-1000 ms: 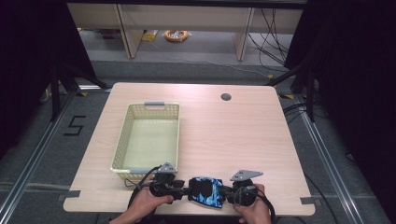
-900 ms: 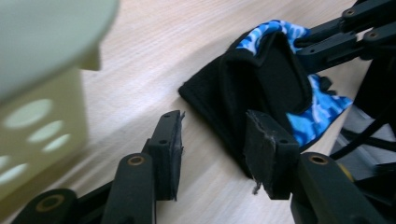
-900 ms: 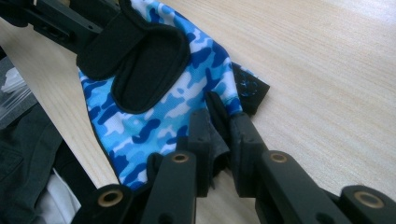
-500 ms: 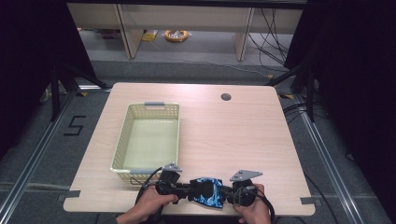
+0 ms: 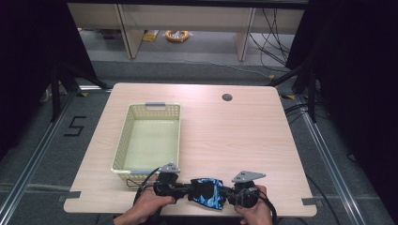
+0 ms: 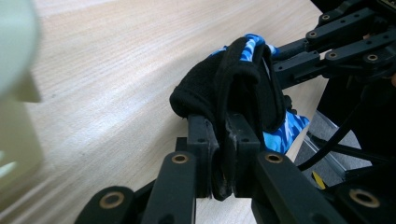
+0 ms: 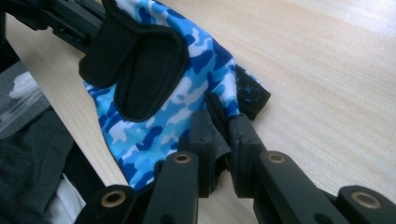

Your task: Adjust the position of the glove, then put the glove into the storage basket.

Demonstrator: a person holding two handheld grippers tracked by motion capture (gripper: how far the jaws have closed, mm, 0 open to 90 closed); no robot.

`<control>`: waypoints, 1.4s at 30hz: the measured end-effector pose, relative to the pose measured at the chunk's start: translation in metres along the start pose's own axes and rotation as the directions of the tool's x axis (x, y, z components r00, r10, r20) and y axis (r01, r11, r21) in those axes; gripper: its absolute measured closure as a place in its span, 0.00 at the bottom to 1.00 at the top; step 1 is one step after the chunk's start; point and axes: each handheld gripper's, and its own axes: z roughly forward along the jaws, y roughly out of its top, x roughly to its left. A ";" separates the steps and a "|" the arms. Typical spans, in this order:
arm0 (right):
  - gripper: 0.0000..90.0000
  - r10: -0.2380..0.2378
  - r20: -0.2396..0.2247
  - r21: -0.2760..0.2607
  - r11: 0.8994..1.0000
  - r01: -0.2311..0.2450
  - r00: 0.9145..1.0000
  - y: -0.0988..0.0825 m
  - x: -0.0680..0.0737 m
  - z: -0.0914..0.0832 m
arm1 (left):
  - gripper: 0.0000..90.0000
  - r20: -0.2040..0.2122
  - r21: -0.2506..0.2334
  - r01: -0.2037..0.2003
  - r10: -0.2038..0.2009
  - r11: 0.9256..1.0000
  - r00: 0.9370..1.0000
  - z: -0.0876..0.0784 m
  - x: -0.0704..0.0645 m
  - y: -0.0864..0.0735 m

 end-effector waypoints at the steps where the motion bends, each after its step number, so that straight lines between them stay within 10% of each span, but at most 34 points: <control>1: 0.91 0.001 -0.007 0.007 1.000 -0.001 1.000 0.001 0.000 -0.002 | 0.91 0.001 -0.006 -0.006 0.006 1.000 1.000 -0.001 -0.001 0.000; 11: 0.91 -0.013 -0.043 -0.049 0.999 0.011 0.999 0.003 0.006 -0.010 | 0.89 -0.005 -0.019 -0.066 0.066 0.998 0.998 -0.014 -0.008 0.001; 42: 0.92 -0.090 -0.069 -0.107 0.991 0.082 0.994 0.019 0.033 -0.021 | 0.86 0.004 -0.075 -0.088 0.089 0.993 0.996 -0.052 -0.013 0.000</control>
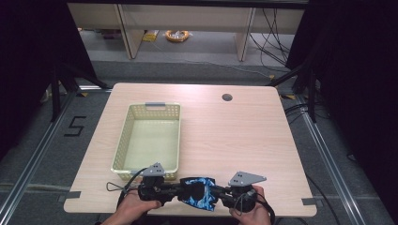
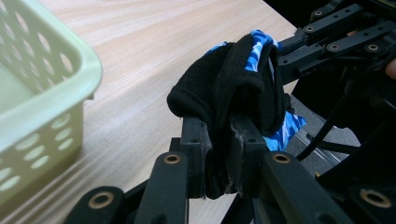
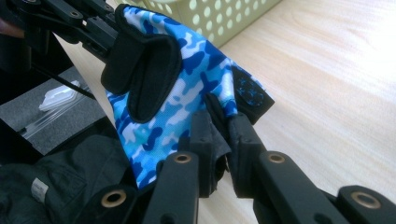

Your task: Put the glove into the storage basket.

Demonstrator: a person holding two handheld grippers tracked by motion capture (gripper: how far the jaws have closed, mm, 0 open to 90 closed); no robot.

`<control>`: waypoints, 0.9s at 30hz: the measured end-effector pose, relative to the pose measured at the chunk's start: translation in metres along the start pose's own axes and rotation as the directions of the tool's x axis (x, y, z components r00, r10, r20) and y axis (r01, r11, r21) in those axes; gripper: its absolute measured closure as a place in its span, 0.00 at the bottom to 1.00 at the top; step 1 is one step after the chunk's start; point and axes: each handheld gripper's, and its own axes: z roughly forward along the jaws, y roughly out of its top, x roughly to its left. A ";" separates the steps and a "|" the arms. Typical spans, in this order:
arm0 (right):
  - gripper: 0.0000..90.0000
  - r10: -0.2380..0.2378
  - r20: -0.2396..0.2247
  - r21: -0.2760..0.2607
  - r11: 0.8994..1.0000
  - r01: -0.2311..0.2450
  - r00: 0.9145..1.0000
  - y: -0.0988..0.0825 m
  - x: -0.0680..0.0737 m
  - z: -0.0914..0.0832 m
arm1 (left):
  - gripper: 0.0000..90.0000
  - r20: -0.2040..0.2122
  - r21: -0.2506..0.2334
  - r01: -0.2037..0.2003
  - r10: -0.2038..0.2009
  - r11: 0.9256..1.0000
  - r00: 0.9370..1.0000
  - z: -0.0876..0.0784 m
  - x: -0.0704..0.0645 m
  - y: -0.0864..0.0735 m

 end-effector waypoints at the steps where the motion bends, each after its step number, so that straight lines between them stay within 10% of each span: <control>1: 0.92 0.039 -0.015 0.008 0.999 -0.039 0.999 0.002 0.004 -0.001 | 0.86 -0.006 0.003 -0.005 0.005 1.000 1.000 -0.003 0.000 0.001; 27: 0.92 -0.128 -0.048 -0.024 0.992 0.127 0.991 0.094 0.029 -0.004 | 0.86 -0.079 -0.082 0.017 -0.024 0.997 0.997 -0.074 0.010 0.040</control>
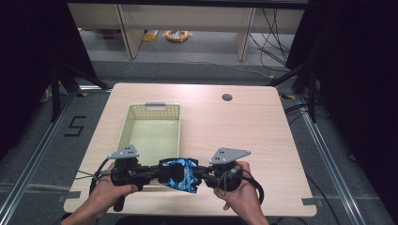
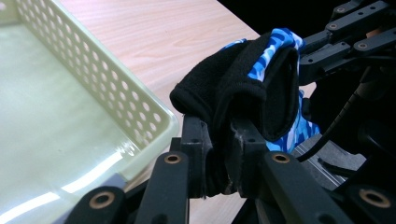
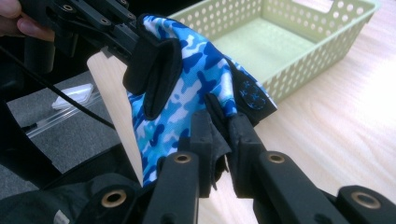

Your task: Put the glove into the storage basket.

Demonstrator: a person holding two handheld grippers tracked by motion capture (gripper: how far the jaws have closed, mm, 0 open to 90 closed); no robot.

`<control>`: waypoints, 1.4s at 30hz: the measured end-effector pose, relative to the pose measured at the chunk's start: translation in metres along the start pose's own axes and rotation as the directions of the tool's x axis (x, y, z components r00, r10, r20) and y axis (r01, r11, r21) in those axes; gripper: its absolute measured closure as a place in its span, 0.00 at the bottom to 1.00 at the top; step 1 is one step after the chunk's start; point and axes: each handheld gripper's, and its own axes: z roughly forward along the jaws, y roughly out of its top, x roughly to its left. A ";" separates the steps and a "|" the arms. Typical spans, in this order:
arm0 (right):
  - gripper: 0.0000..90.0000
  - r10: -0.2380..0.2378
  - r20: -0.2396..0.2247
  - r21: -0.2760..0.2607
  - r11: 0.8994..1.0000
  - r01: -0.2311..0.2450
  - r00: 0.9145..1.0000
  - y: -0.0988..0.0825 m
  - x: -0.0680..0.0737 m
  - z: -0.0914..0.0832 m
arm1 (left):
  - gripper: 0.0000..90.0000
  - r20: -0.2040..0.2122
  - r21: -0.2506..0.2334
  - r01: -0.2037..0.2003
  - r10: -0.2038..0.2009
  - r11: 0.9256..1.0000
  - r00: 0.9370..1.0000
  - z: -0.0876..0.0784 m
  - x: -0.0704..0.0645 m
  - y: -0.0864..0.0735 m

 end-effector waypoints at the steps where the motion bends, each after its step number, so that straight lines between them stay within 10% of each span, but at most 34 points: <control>1: 0.92 0.000 -0.005 0.002 1.000 0.000 1.000 0.003 0.000 0.000 | 0.86 -0.002 -0.006 0.003 -0.003 1.000 1.000 -0.002 0.000 0.002; 21: 0.92 -0.035 -0.038 0.035 0.999 0.036 0.999 0.057 -0.014 0.038 | 0.86 -0.084 -0.002 0.052 -0.052 0.999 0.995 -0.030 0.035 0.027; 42: 0.92 -0.012 -0.075 0.164 0.986 0.024 0.997 0.073 -0.024 0.130 | 0.86 -0.174 0.038 0.183 -0.174 0.982 0.969 -0.035 0.101 -0.001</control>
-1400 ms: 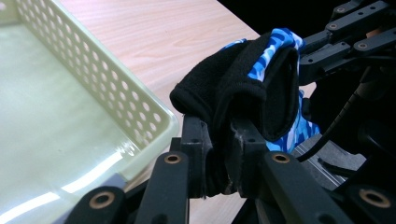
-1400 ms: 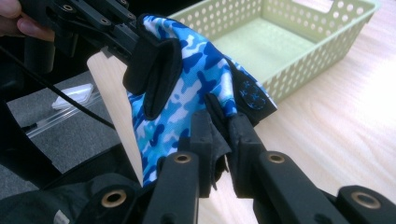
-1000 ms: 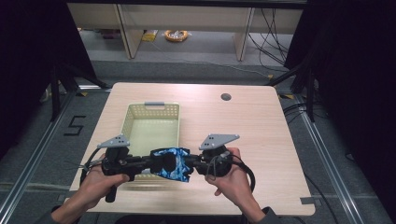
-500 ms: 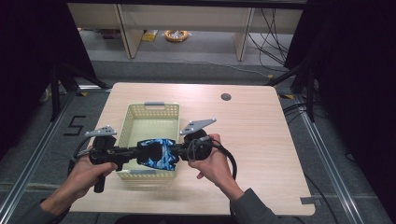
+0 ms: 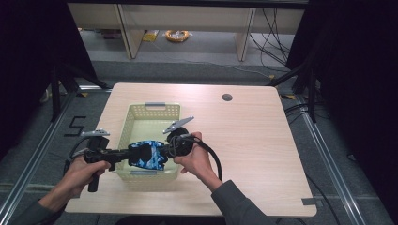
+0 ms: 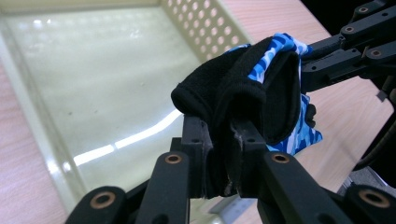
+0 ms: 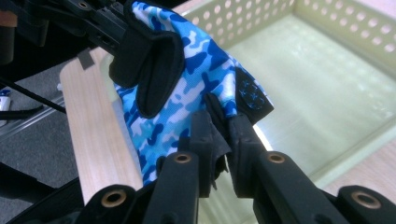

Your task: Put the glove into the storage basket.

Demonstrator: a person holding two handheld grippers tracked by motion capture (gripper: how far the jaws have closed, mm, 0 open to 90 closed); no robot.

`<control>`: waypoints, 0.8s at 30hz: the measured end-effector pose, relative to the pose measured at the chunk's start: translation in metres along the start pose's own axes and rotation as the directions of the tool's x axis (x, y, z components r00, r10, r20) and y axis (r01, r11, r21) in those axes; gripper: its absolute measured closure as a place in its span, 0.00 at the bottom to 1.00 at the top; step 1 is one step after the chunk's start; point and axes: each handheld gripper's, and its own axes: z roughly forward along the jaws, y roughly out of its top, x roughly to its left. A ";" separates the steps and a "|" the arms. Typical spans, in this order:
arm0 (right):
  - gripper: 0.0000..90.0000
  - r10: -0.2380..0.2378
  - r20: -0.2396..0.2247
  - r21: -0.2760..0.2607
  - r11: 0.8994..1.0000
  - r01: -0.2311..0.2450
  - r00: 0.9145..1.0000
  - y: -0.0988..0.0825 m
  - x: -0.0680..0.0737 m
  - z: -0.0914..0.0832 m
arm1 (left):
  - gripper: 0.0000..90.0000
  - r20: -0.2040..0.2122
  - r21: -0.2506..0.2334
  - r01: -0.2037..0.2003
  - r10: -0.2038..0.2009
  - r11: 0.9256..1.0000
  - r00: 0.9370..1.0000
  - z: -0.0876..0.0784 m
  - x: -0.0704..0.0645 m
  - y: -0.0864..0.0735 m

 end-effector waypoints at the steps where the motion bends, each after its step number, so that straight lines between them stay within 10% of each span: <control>1: 0.92 0.001 -0.006 0.007 1.000 -0.001 1.000 0.000 0.000 0.003 | 0.86 -0.005 0.002 0.008 -0.008 1.000 1.000 0.002 0.003 -0.001; 24: 0.91 0.036 0.015 0.162 0.986 -0.038 0.999 -0.006 -0.013 0.054 | 0.85 -0.049 0.083 0.035 -0.031 0.996 0.998 0.025 0.026 -0.012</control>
